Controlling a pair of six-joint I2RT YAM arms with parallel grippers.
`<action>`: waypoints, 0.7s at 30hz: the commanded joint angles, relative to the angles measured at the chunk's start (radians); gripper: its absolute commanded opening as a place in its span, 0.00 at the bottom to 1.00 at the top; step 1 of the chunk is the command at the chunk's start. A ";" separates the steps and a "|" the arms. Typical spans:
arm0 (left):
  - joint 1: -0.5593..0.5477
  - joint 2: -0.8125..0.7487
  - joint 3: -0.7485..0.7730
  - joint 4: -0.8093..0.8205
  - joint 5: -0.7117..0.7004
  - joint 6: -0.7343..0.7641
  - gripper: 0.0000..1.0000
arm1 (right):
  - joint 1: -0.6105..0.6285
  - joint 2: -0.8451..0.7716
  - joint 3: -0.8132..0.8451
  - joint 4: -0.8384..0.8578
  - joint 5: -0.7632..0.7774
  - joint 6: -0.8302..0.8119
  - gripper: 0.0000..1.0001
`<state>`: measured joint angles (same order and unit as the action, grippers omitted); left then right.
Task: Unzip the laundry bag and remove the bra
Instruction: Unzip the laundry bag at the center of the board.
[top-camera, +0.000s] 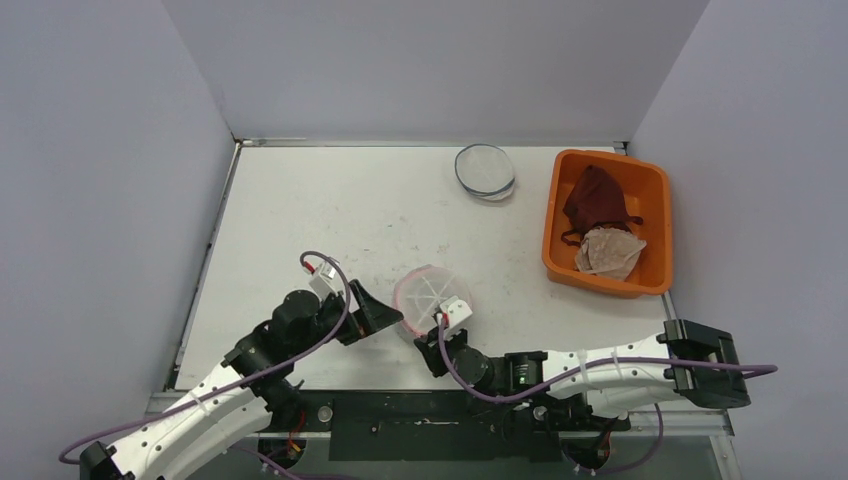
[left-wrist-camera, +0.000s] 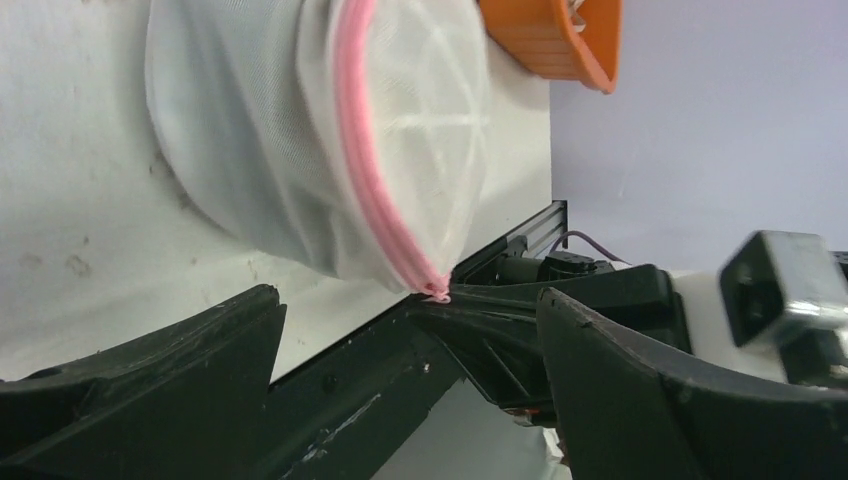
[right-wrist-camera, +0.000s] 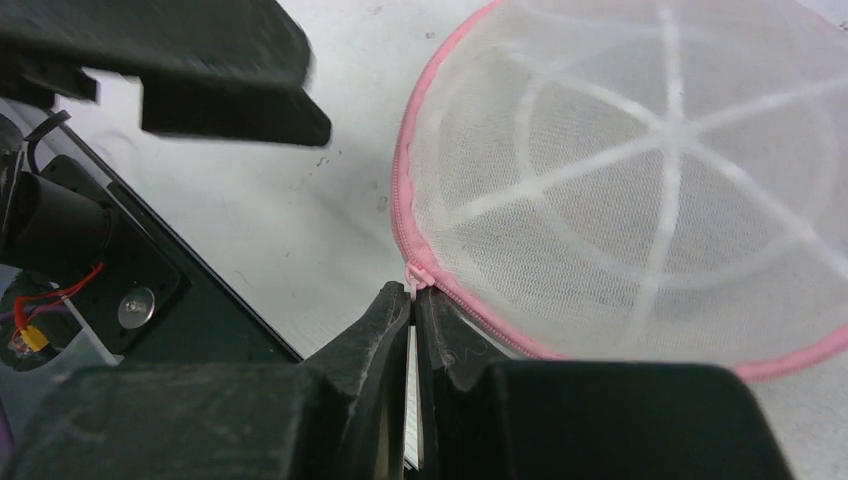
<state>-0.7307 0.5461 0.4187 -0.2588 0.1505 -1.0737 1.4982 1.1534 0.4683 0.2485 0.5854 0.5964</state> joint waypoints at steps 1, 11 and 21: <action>-0.067 -0.001 -0.073 0.072 -0.086 -0.152 0.97 | -0.009 0.047 0.076 0.087 -0.042 -0.037 0.05; -0.099 0.203 0.029 0.195 -0.143 -0.126 0.69 | -0.009 0.083 0.100 0.073 -0.077 -0.045 0.05; -0.098 0.259 0.033 0.235 -0.167 -0.121 0.19 | -0.010 0.060 0.089 0.055 -0.068 -0.043 0.05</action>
<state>-0.8242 0.7921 0.4065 -0.0986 0.0040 -1.1992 1.4925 1.2427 0.5404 0.2829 0.5152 0.5575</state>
